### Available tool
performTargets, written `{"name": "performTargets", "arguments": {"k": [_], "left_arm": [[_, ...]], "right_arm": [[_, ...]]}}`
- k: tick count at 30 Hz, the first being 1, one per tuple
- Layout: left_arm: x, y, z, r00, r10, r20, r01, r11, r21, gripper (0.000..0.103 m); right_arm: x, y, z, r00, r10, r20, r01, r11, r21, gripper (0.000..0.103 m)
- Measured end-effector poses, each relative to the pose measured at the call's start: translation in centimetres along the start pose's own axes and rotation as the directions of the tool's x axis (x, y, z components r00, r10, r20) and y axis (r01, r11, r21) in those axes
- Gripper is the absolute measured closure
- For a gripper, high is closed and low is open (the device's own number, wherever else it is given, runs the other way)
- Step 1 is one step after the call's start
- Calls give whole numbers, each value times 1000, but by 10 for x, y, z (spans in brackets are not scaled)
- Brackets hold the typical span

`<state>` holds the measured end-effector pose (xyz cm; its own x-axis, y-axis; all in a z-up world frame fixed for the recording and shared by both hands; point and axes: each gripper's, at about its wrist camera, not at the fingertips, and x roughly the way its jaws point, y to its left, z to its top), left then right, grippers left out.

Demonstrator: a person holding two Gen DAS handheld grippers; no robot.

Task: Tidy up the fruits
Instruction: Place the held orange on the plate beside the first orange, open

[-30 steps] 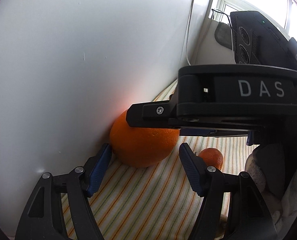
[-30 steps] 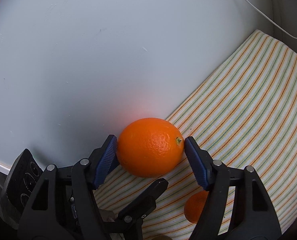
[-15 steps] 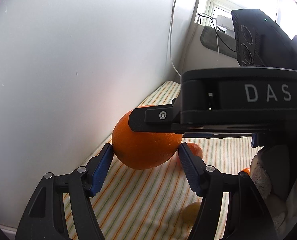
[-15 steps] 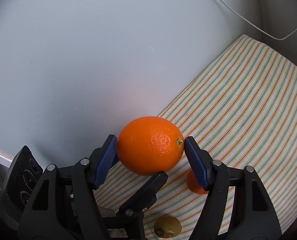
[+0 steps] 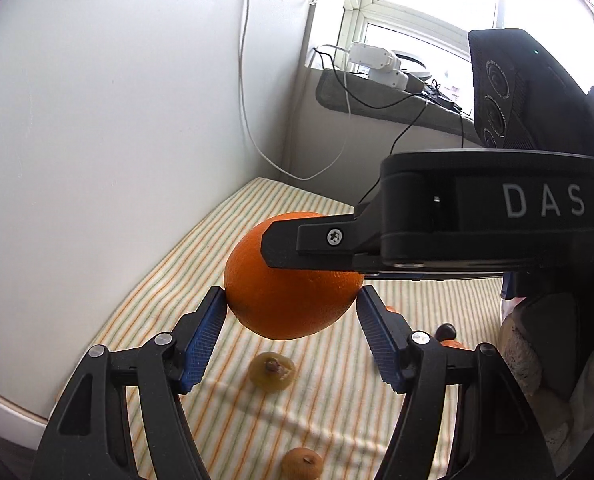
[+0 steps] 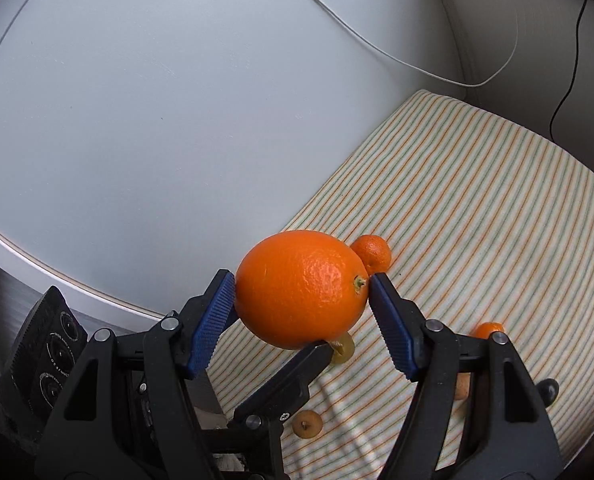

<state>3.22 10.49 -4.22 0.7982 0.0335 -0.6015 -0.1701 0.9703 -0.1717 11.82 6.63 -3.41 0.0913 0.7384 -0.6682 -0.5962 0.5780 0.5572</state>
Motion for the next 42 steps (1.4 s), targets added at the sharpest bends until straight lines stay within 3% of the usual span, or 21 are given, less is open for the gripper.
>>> {"name": "performTargets", "arguments": {"k": [7,12,22,32,42], "left_arm": [[-18,-55,-19,995,-102,-19,103,992,79,36],[-26,-102,-32,981,-186,-54,192,972,136,36],[-37,-191,-50,926,-348,-144,374,897,236,36],[-11,-263,-55,864,-440,-245,495,831,255,36],[19,-297,-60,834,-455,-312,531,815,232,36]], "right_arm": [[-65,-24,-40,996,-55,74,50,996,73,31],[-109,-42,-74,986,-111,121,95,986,134,31],[-194,-85,-132,953,-235,193,179,946,268,31],[-234,-129,-157,917,-353,186,274,896,349,31],[-255,-178,-168,906,-387,169,295,867,401,31]]}}
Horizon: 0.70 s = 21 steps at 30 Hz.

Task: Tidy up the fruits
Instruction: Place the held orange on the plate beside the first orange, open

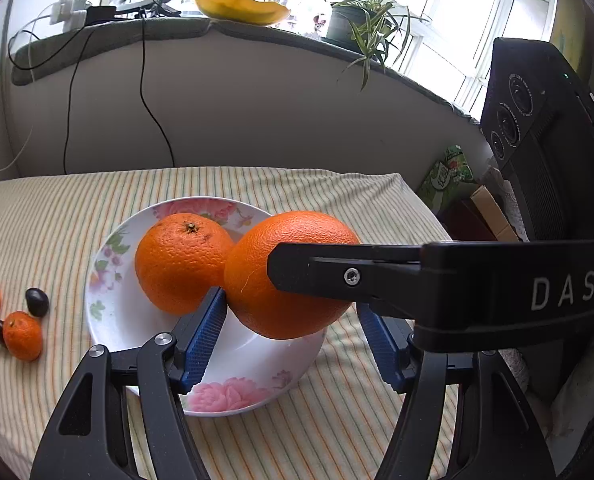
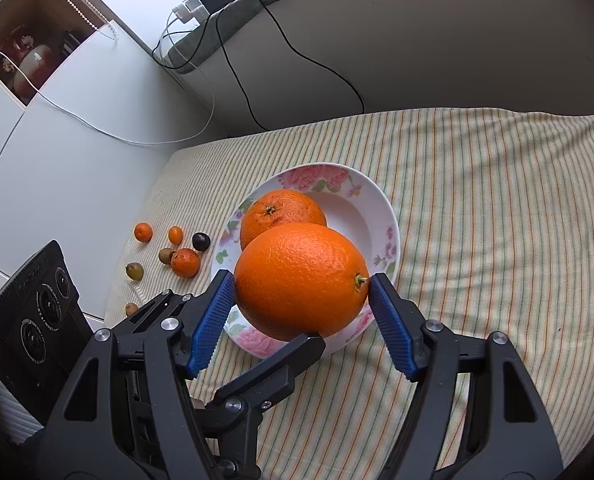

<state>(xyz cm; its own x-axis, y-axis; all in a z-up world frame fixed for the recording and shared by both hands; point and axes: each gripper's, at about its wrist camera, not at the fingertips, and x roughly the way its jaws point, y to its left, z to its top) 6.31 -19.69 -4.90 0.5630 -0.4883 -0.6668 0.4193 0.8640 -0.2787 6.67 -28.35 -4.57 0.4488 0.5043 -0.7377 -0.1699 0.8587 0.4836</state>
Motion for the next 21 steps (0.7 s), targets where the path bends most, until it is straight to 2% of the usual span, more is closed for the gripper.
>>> {"name": "performTargets", "arguments": {"k": [10,14,18,21], "left_arm": [[21,0,9,999,-9,-40,8,1000,-18,38],[12,-2,8,1000,13,-13,-12,1000,18,38],[2,1,6,1000,20,-3,-20,999,40,38],[-4,7,2,1000,28,0,-28,999,35,38]], "right_arm": [[11,-18,13,1000,-1,-3,1,1000,12,31],[11,-23,17,999,-27,27,27,1000,10,31],[3,-24,19,997,-43,61,42,999,8,20],[-1,-23,18,996,-49,70,49,999,3,20]]}}
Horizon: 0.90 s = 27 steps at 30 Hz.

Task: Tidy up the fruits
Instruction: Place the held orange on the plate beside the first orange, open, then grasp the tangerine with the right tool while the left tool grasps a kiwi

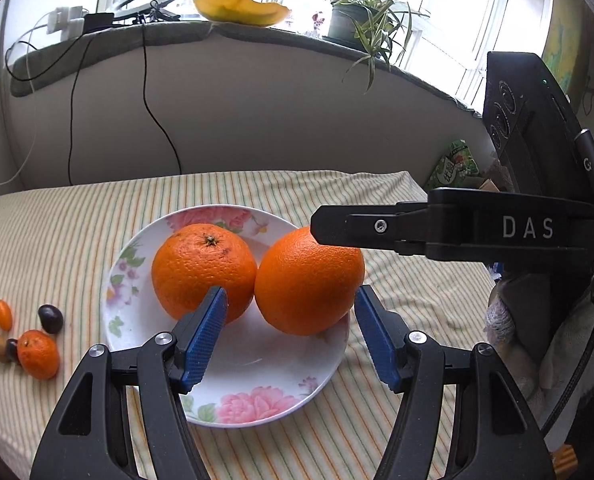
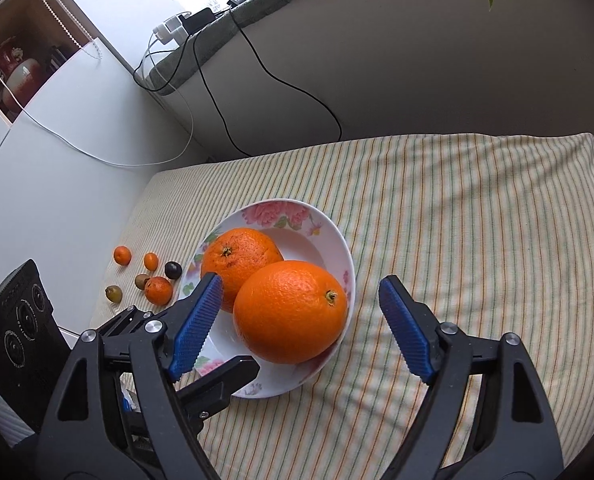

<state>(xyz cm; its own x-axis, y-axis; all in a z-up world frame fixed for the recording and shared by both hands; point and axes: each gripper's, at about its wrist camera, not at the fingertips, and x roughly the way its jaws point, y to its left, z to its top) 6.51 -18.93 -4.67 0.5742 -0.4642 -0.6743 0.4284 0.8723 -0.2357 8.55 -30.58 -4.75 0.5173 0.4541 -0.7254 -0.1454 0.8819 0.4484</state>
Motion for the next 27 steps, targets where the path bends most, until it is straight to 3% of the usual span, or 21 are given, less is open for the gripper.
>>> {"name": "performTargets", "arguments": {"k": [10,16,25,27], "left_arm": [[-30,20,-18,1000,7,14,-7,1000,28,38],[-59,41,-35,997,52,53,-54,998,35,38],[-115,105,-73,974,207,88,-204,978,-47,38],[-127,121,-82,964,250,91,-244,967,-72,38]], "right_arm": [[-21,22,-12,996,-35,84,40,998,-57,20],[-27,47,-25,989,-28,147,44,993,-110,20],[-21,126,-46,971,-82,223,159,921,-355,20],[-12,143,-49,978,-63,198,140,903,-405,20]]}}
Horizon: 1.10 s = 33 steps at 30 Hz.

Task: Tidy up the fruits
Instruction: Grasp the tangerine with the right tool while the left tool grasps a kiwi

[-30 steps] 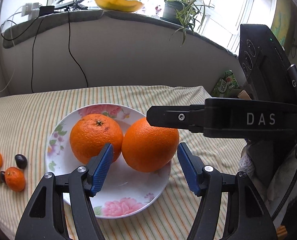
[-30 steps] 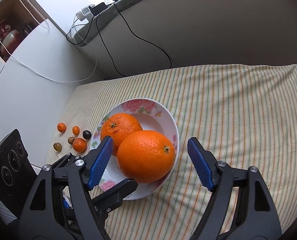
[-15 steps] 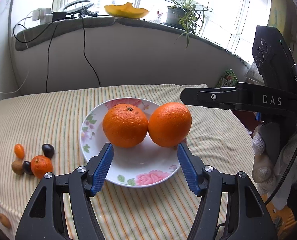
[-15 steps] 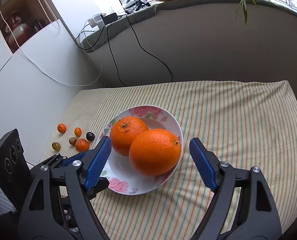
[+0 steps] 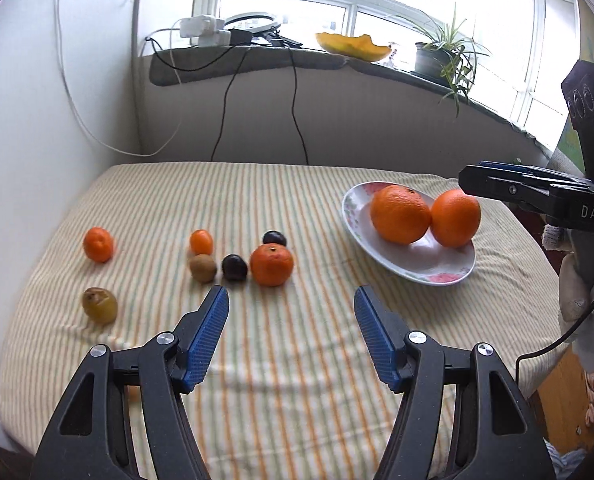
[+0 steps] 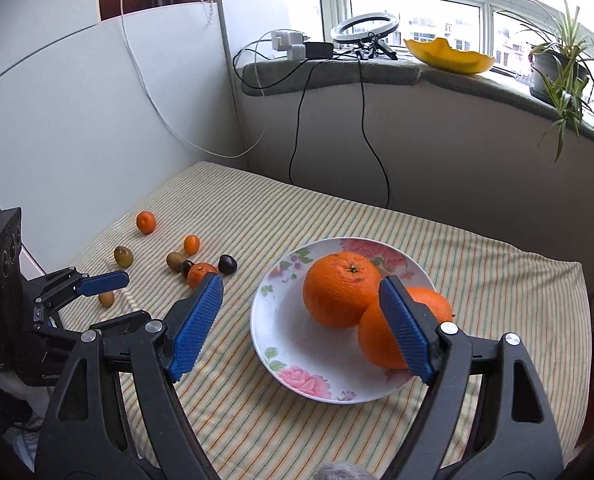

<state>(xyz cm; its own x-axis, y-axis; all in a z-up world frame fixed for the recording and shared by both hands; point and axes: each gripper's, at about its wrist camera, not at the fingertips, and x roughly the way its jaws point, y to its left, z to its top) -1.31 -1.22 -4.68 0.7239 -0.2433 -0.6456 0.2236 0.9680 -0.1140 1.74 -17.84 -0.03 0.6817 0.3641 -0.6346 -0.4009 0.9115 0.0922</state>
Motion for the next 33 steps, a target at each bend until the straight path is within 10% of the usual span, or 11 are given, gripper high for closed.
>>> {"name": "performTargets", "arguments": {"k": [10,15,33], "left_arm": [[-19,76,-39,991,121,-52,-127,982,-138,52],[-13,92,-50,991,110,-74,-122,976,-180,61],[4,100,-54,991,94,-93,-109,979,-175,70]], "right_arm": [[60,70,-11,989,110,-98,-123,983,-136,20],[91,85,-15,974,157,-161,-177,976,-123,41],[154,88,-11,958,104,-266,-128,989,-74,46]]}}
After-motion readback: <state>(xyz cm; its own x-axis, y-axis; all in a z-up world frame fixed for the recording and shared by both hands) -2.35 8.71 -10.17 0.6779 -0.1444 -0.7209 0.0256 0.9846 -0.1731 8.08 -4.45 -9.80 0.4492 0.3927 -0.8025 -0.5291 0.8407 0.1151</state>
